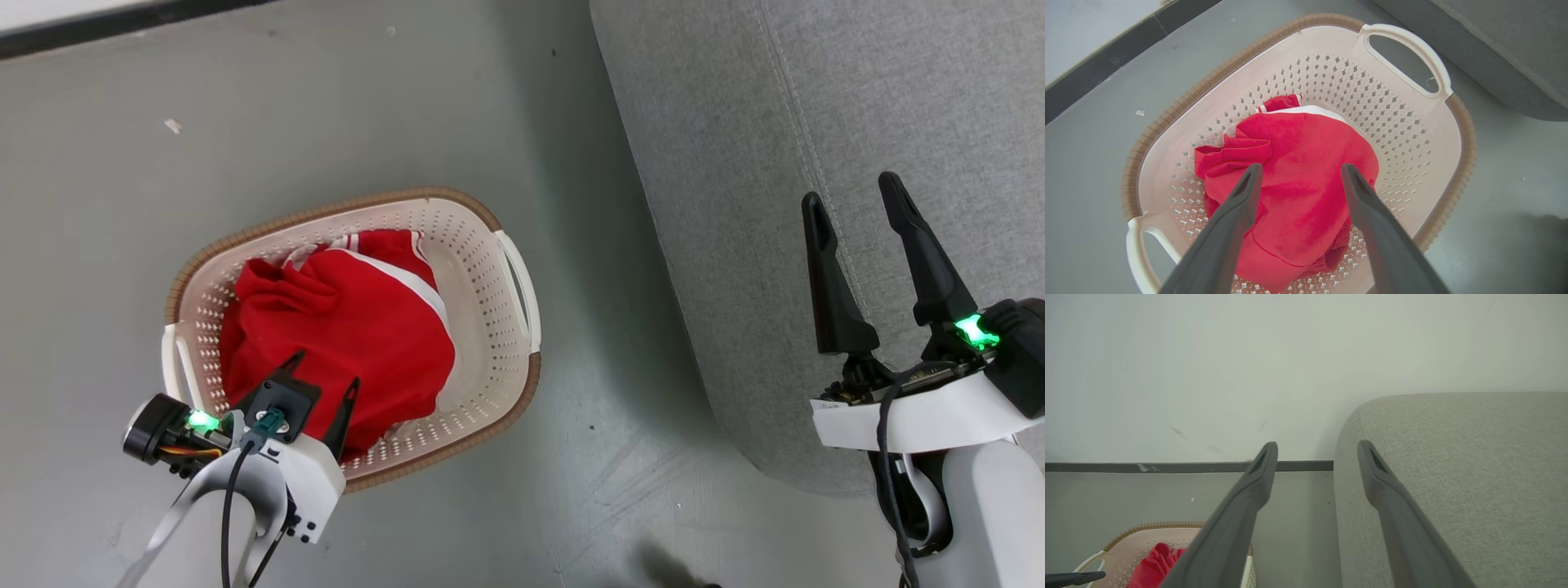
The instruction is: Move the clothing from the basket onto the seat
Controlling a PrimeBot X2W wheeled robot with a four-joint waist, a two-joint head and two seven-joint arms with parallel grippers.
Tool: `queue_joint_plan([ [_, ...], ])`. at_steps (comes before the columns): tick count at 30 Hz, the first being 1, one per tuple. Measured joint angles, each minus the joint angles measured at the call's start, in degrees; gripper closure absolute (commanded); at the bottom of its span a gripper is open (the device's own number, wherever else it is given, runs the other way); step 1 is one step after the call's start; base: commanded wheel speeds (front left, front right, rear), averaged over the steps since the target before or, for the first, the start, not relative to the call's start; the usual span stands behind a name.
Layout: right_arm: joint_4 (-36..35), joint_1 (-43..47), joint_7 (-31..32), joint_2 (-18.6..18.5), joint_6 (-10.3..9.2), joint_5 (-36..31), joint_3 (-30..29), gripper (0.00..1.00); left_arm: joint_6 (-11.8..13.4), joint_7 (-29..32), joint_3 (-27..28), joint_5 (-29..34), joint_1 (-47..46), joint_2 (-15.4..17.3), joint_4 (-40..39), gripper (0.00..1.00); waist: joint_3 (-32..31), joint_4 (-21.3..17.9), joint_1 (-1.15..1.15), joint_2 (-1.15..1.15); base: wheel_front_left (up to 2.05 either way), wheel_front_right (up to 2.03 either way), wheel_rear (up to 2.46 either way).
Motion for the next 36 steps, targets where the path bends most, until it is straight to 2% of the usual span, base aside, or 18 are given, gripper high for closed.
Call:
queue_joint_plan([
  [18,-0.1,-4.4,0.0,0.0,0.00,2.5,2.3,0.00,1.0,2.5,0.1,2.4,-5.7,1.7,7.6,0.00,6.6,-2.9,0.00,0.00,0.00,0.00,0.00],
  [36,-0.1,-7.1,0.0,0.0,0.00,4.0,3.8,0.00,4.1,3.0,0.7,5.2,-10.6,3.9,12.5,0.00,11.3,-5.3,0.00,0.00,0.00,0.00,0.00],
])
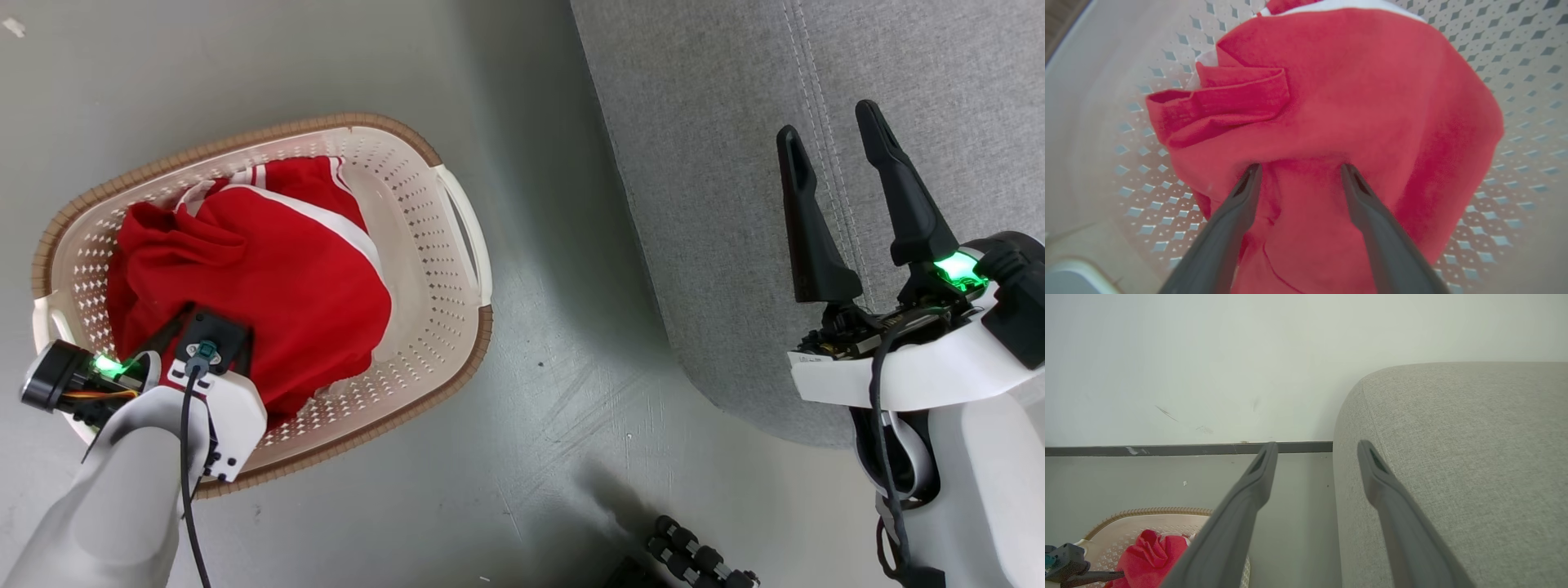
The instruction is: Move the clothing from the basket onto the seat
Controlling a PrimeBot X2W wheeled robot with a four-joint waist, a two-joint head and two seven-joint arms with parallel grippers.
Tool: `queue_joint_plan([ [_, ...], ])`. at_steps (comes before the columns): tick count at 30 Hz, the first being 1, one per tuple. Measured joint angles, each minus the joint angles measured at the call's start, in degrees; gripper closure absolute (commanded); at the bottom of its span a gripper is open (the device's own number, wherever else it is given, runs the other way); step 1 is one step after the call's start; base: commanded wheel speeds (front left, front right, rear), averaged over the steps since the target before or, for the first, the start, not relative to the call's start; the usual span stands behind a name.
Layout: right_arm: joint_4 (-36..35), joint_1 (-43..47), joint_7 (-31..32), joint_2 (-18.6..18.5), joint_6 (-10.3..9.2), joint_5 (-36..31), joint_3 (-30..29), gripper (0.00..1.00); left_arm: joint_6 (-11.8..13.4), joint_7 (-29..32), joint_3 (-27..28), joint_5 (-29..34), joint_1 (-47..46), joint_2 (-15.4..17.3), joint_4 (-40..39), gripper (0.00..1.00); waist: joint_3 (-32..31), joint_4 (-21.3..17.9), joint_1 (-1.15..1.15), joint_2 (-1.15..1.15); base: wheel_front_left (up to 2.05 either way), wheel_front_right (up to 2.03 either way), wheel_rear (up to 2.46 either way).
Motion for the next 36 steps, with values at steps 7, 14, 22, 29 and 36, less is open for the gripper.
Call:
queue_joint_plan([
  [7,-0.1,-1.2,0.0,0.0,0.00,0.0,0.0,0.00,1.3,0.0,-0.9,2.2,-1.5,1.4,2.1,0.00,1.2,-0.5,0.00,0.00,0.00,0.00,0.00],
  [14,-0.1,-1.5,0.0,0.0,0.00,0.0,0.2,0.00,1.9,0.0,-1.8,3.6,-3.1,1.2,3.4,0.00,1.9,-0.7,0.00,0.00,0.00,0.00,0.00],
  [22,0.2,-2.3,0.0,0.0,0.00,0.0,0.2,0.00,1.8,0.2,-2.6,3.6,-4.5,-0.1,5.5,1.00,2.4,-0.8,0.00,0.00,0.00,0.00,0.00],
  [29,0.4,-2.4,0.0,0.0,0.00,0.0,0.1,0.00,0.9,-1.7,-2.9,3.1,-4.6,-0.9,5.4,1.00,2.2,-0.5,0.00,0.00,0.00,0.00,0.00],
  [36,0.7,-3.7,0.0,0.0,0.00,0.0,0.0,0.00,0.3,-5.1,-2.8,2.0,-5.2,-1.9,3.5,1.00,1.5,0.2,0.00,0.00,0.00,0.00,0.00],
])
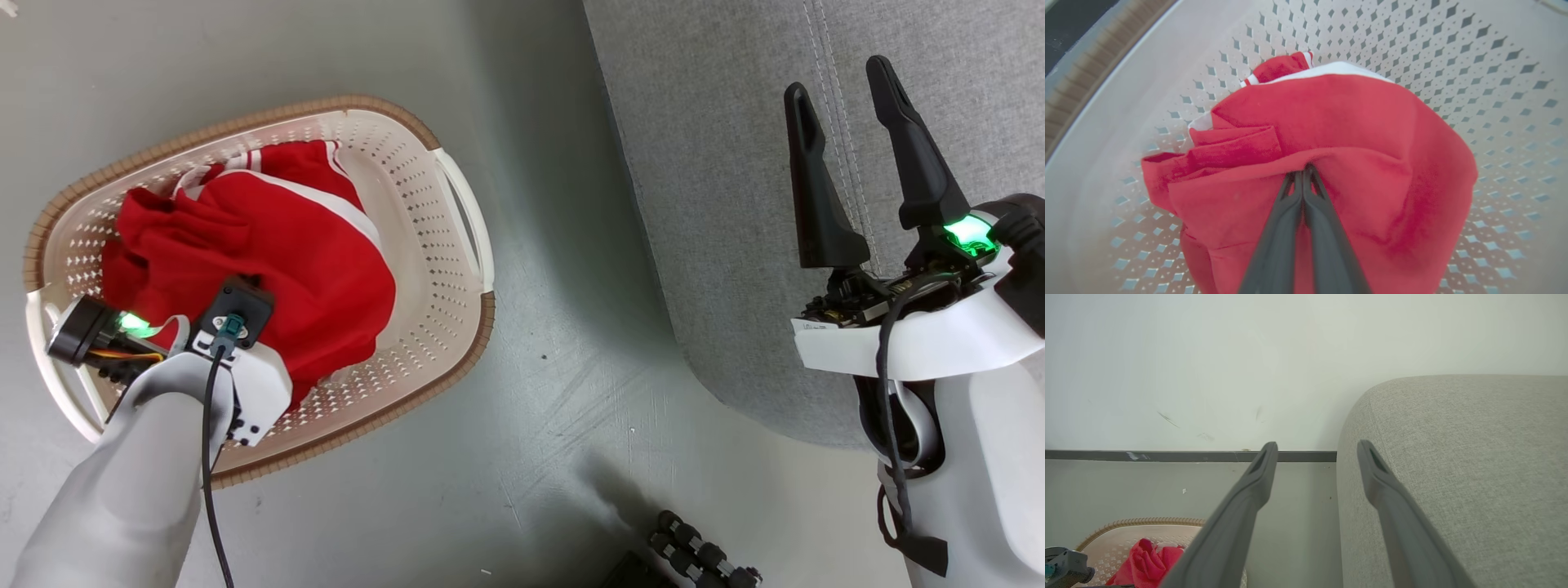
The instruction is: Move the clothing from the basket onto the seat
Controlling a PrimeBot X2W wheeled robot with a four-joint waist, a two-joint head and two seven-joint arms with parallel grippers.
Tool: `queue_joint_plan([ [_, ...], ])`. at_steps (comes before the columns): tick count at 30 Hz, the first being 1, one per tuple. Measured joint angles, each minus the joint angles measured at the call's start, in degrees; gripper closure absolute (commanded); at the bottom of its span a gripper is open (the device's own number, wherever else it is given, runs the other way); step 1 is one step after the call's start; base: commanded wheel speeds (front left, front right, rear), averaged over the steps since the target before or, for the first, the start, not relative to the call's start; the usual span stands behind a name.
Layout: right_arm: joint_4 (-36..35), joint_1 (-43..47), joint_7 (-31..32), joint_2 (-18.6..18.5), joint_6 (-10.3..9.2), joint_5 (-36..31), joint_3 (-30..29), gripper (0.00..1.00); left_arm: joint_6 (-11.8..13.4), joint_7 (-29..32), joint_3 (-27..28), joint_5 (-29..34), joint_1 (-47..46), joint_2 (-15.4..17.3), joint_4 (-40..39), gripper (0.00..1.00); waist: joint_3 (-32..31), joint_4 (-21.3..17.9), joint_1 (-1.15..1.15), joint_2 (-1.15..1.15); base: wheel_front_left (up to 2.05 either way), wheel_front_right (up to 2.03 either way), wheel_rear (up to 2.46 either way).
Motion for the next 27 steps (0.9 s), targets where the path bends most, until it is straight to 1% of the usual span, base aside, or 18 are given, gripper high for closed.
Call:
queue_joint_plan([
  [6,0.7,-0.5,0.0,0.0,0.00,0.0,-0.2,0.00,-0.9,-3.3,0.7,-2.0,0.0,-1.1,-2.6,1.00,-1.0,0.9,0.00,0.00,0.00,0.00,0.00],
  [11,1.5,-0.7,0.0,0.0,0.00,-0.1,-1.0,0.00,-1.1,-5.8,1.6,-3.6,0.0,-2.2,-5.1,1.00,-2.3,1.7,0.00,0.00,0.00,0.00,0.00],
  [13,1.7,-0.7,0.0,0.0,0.00,-0.2,-1.4,0.00,-1.3,-6.7,1.8,-3.6,0.1,-2.3,-6.2,1.00,-2.9,2.1,0.00,0.00,0.00,0.00,0.00],
  [15,2.0,-0.7,0.0,0.0,0.00,-1.0,-1.8,0.00,-1.5,-7.5,2.4,-5.1,0.9,-2.4,-8.1,1.00,-3.9,2.7,0.00,0.00,0.00,0.00,0.00],
  [27,3.9,-0.5,0.0,0.0,0.00,-3.5,-2.5,0.00,-1.7,-9.2,5.1,-8.9,2.6,-3.1,-18.5,1.00,-8.7,5.4,0.00,0.00,0.00,0.00,0.00],
])
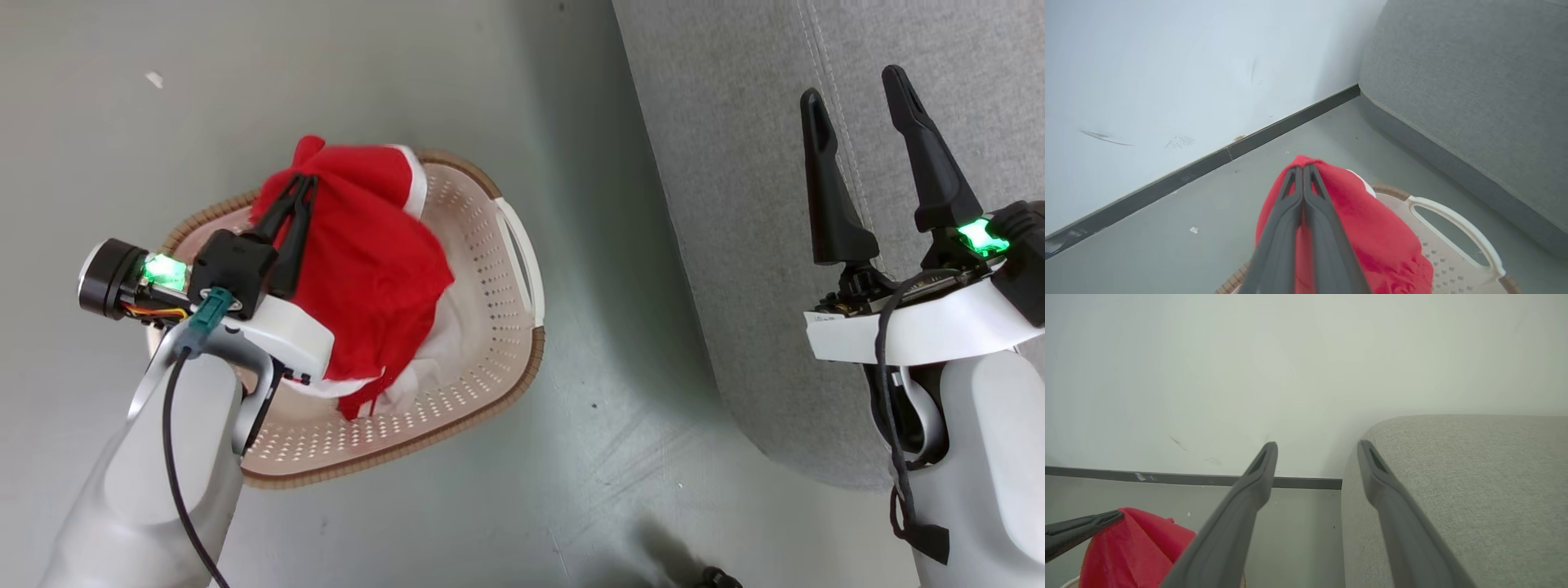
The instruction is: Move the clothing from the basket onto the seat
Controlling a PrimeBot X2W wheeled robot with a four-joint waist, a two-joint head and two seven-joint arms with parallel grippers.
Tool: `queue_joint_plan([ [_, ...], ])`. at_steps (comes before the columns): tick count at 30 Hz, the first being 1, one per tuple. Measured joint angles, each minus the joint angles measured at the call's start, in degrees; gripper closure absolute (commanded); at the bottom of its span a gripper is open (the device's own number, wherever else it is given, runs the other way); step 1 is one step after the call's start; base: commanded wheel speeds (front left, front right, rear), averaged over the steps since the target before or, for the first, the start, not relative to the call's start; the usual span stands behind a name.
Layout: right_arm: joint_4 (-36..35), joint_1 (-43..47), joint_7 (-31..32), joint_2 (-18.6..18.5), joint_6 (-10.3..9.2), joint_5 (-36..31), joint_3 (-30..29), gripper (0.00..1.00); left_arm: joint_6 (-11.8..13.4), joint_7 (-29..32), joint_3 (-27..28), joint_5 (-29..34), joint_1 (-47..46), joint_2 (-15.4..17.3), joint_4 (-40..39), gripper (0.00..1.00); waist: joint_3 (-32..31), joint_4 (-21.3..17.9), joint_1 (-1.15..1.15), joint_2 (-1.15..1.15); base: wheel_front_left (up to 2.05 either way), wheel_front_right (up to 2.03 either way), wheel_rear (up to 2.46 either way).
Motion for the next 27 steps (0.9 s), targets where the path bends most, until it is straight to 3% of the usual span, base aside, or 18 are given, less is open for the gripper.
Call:
queue_joint_plan([
  [14,3.0,2.4,0.0,-0.1,0.00,-4.0,-0.4,0.00,-0.8,-0.8,3.2,-4.7,4.6,-0.4,-12.5,1.00,-6.7,3.2,0.00,0.00,0.00,0.00,0.00],
  [27,5.4,4.7,0.0,-0.1,0.00,-5.9,0.3,0.00,-2.8,0.7,3.9,-7.0,8.2,1.9,-17.2,1.00,-14.0,5.9,0.00,0.00,0.00,0.00,0.00],
])
